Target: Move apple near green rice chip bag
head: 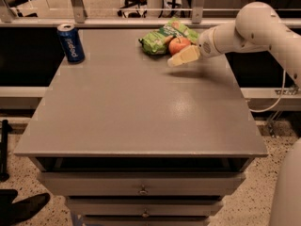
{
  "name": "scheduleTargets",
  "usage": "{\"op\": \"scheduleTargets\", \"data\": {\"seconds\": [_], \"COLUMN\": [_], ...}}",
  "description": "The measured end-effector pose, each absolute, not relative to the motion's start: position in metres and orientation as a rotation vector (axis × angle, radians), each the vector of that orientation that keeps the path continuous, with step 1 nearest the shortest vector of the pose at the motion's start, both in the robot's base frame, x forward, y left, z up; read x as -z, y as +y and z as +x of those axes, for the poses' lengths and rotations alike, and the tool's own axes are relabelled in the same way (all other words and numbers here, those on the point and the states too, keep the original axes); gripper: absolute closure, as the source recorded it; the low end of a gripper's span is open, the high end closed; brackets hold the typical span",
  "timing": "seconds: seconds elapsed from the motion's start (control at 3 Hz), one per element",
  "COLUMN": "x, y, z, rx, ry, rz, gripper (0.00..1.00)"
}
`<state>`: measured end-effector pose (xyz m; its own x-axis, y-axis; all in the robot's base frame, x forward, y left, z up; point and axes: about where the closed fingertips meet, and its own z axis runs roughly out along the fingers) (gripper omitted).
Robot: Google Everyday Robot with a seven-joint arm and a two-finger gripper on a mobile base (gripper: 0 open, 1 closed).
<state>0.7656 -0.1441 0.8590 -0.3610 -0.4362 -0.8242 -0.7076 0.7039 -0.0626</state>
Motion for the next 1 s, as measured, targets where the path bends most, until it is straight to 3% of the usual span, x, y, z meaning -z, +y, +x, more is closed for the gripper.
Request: {"op": "scheduleTargets", "data": {"seconds": [0.33, 0.67, 1.0], "x": [-0.88, -0.909, -0.923], "y": [-0.175, -0.271, -0.334], "z": [0.747, 0.69, 0.653], "rx": [-0.365, -0.36, -0.351], "ry": [1.971, 1.876, 1.823], "rz": [-0.852, -0.766, -0.701], "gripper": [0.0, 0.0, 0.0]}}
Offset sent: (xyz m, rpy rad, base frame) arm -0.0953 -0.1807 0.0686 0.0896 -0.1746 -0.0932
